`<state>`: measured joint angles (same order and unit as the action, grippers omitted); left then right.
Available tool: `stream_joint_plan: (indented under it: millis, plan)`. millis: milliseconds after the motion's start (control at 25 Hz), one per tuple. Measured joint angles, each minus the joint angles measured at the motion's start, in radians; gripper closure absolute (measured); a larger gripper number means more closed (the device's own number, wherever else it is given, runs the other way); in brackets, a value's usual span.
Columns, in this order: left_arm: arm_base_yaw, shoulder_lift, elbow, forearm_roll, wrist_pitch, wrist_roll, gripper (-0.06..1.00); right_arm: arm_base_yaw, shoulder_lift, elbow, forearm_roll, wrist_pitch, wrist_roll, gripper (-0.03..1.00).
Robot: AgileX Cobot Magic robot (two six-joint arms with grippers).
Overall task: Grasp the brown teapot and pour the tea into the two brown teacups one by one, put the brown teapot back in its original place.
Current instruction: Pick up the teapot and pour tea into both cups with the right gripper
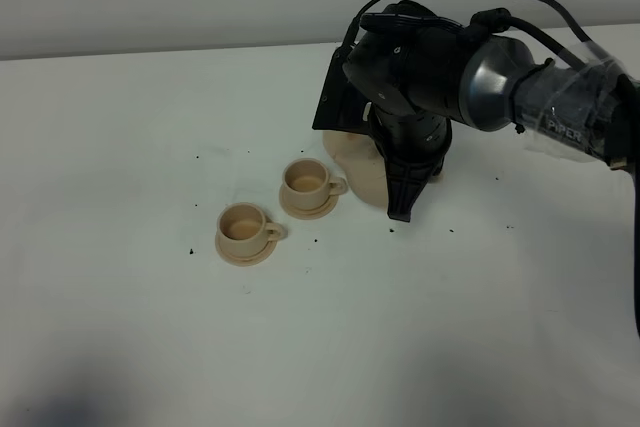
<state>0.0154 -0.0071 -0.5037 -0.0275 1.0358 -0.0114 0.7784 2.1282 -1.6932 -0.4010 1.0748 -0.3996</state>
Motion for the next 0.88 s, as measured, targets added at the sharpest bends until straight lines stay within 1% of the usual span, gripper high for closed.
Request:
stream_joint_plan:
  millis: [280, 520, 680, 880]
  plan:
    - [0.000, 0.000, 0.000, 0.000, 0.000, 0.000, 0.58, 0.000, 0.009, 0.000, -0.027, -0.012, 0.002, 0.84]
    - [0.000, 0.000, 0.000, 0.000, 0.000, 0.000, 0.58, 0.034, 0.009, 0.000, -0.102, -0.023, 0.004, 0.84]
    - [0.000, 0.000, 0.000, 0.000, 0.000, 0.000, 0.58, 0.054, 0.009, 0.000, -0.125, -0.037, 0.006, 0.84]
    - [0.000, 0.000, 0.000, 0.000, 0.000, 0.000, 0.58, 0.066, 0.019, 0.000, -0.179, -0.041, 0.018, 0.84]
